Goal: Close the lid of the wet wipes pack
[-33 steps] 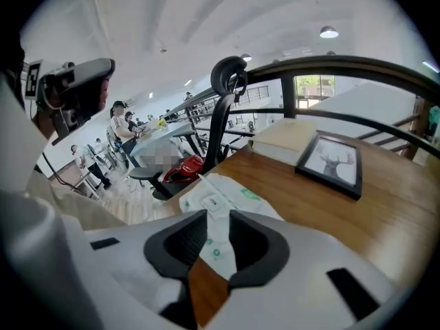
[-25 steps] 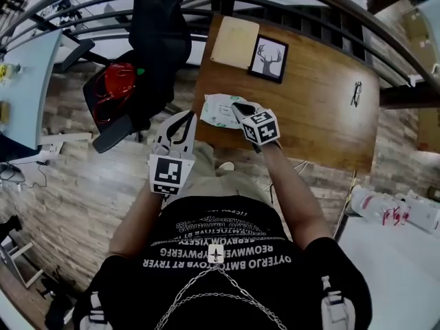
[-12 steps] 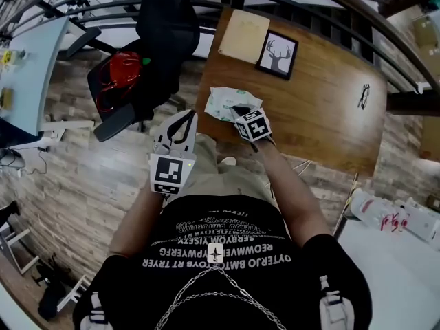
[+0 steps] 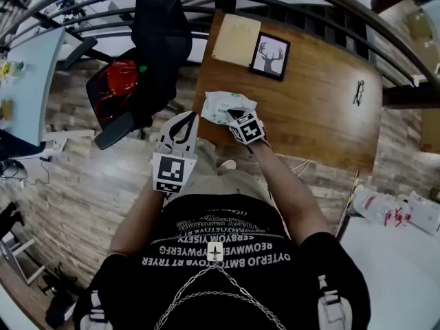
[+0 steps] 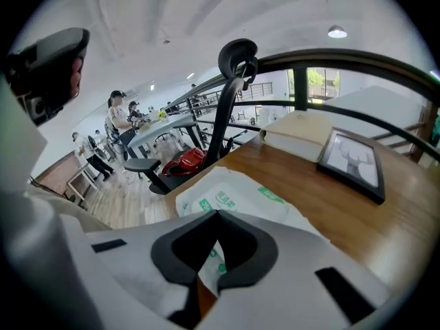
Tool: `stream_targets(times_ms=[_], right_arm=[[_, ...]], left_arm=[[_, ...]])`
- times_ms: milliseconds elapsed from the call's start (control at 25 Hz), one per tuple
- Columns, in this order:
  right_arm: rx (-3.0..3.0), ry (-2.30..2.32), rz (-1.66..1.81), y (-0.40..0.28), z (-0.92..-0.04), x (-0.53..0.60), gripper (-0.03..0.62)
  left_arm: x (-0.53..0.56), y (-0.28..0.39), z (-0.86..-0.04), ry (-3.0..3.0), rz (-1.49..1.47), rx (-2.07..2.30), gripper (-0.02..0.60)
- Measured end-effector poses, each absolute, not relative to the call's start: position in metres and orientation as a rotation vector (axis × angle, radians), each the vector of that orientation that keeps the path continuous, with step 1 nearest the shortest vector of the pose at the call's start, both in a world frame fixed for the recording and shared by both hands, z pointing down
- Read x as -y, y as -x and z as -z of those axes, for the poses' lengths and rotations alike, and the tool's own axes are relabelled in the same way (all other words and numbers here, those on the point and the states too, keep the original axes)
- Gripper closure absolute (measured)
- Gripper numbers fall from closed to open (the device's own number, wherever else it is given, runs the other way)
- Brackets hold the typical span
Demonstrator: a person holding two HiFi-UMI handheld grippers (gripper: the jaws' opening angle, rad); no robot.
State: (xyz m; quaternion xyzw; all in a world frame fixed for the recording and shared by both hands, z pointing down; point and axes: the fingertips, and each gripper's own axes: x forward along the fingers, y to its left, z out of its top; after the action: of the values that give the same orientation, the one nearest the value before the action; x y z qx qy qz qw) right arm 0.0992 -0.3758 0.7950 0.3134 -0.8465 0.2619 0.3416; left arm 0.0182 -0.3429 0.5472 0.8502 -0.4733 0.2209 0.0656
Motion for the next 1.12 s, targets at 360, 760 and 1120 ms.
stream_targets(times_ms=[360, 760, 1120], right_arm=[[2.466, -1.164, -0.512, -0.142, -0.645, 0.380, 0.580], [2.612, -1.432, -0.101, -0.177, -0.440, 0.379, 0.580], [2.621, -1.464, -0.091, -0.187, -0.409, 0.358, 0.580]], left_arm=[[0.377, -0.022, -0.508, -2.672, -0.619, 1.417, 0.554], [0.378, -0.029, -0.426, -2.831, -0.454, 1.366, 0.554], [0.364, -0.030, -0.380, -2.916, -0.423, 1.440, 0.554]])
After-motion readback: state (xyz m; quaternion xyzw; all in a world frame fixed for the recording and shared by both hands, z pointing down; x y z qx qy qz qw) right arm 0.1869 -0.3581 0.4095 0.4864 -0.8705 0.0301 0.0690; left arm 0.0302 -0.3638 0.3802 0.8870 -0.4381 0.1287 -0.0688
